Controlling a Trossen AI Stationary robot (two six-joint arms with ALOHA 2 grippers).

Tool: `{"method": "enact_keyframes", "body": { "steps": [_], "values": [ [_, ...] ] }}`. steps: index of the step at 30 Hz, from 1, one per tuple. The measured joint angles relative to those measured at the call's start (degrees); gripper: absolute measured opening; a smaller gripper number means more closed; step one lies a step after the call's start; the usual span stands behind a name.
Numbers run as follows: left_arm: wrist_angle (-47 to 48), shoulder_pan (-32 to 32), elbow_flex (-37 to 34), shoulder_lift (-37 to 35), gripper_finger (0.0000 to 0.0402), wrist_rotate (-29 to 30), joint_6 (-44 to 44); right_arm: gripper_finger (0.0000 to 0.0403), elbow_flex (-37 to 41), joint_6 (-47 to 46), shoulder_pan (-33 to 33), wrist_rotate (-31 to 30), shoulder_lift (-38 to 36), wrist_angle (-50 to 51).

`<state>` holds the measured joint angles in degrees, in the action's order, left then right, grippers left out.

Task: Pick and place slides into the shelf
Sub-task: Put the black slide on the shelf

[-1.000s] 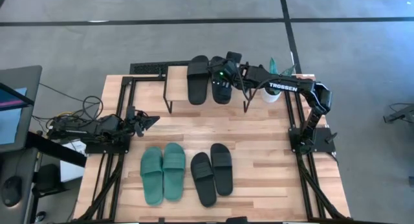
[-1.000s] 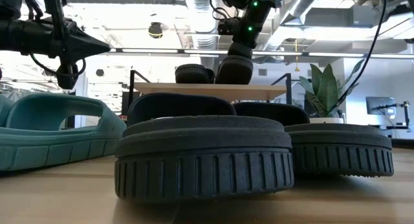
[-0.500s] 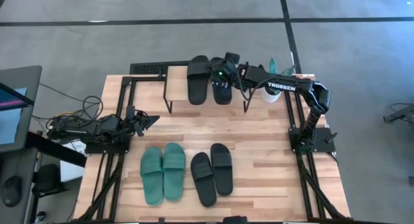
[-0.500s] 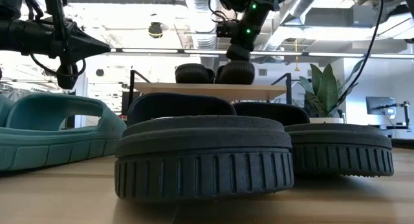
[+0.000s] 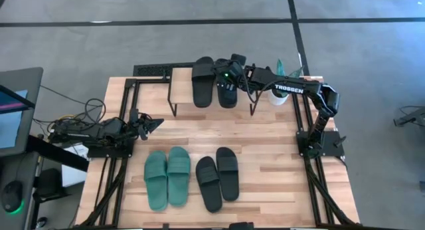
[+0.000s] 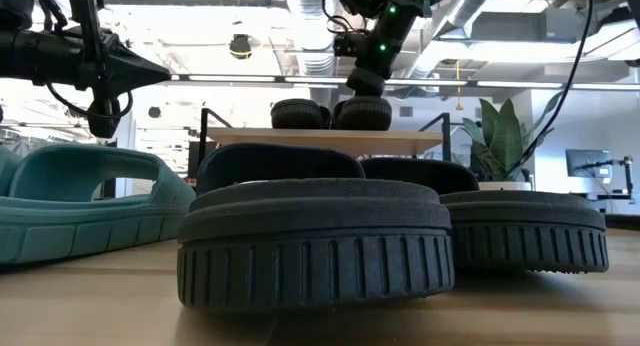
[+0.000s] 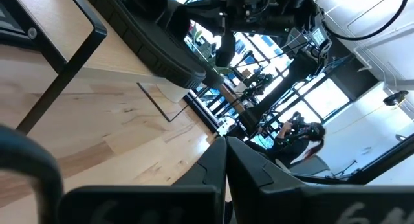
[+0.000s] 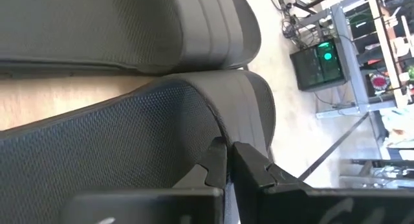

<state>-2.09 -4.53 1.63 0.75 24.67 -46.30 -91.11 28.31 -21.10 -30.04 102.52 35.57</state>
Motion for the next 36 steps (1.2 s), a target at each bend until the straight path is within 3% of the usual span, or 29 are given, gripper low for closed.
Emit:
{"method": "enact_keyframes", "body": {
  "steps": [12, 32, 36],
  "values": [
    [0.0, 0.0, 0.0, 0.0, 0.0, -0.3, 0.0, 0.0056, 0.0, -1.5, 0.1, 0.2, 0.0, 0.0],
    [0.0, 0.0, 0.0, 0.0, 0.0, -0.3, 0.0, 0.0062, 0.0, -1.2, -1.2, 0.0, 0.0, 0.3],
    [0.0, 0.0, 0.0, 0.0, 0.0, -0.3, 0.0, 0.0061, 0.0, 1.4, -1.2, 2.4, 0.0, 0.0]
  ]
}}
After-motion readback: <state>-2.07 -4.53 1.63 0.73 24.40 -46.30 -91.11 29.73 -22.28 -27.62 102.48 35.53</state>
